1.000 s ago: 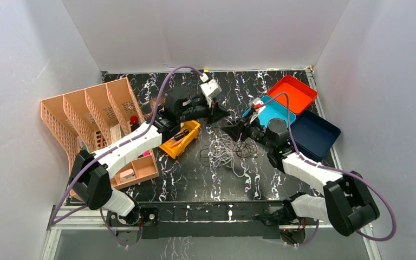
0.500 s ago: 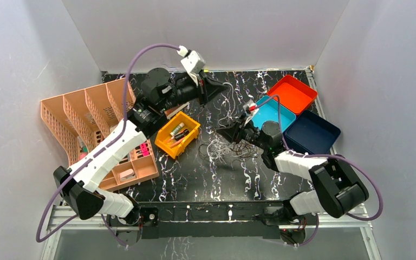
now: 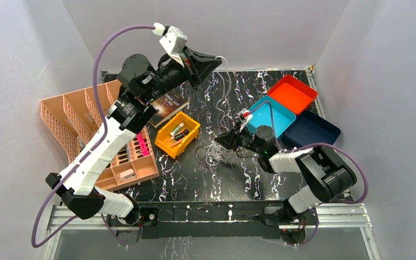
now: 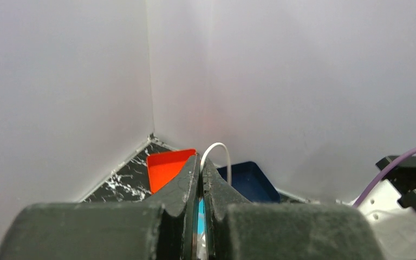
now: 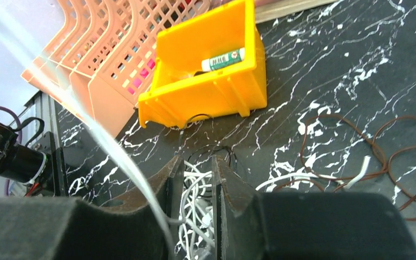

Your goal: Untangle the cables

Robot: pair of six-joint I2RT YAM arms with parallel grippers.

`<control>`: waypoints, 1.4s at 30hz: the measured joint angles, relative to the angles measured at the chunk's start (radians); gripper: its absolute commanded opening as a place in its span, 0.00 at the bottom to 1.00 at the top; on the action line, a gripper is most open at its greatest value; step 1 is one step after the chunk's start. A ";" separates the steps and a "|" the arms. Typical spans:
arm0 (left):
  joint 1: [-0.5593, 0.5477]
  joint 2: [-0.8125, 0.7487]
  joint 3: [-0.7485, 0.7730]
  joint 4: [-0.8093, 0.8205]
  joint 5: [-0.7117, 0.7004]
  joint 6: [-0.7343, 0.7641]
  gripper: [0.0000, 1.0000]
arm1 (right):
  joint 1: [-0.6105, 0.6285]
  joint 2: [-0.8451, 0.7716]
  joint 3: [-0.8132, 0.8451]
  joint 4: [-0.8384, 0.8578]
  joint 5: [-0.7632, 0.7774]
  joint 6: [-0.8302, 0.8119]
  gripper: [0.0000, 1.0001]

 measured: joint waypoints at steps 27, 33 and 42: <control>0.000 0.108 0.372 -0.060 -0.126 0.171 0.00 | 0.073 0.164 -0.207 0.204 0.026 0.058 0.31; 0.000 0.131 0.477 -0.056 -0.156 0.230 0.00 | 0.085 0.188 -0.223 0.206 0.029 0.062 0.35; 0.000 0.131 0.494 -0.048 -0.191 0.288 0.00 | 0.090 0.175 -0.230 0.199 0.029 0.062 0.43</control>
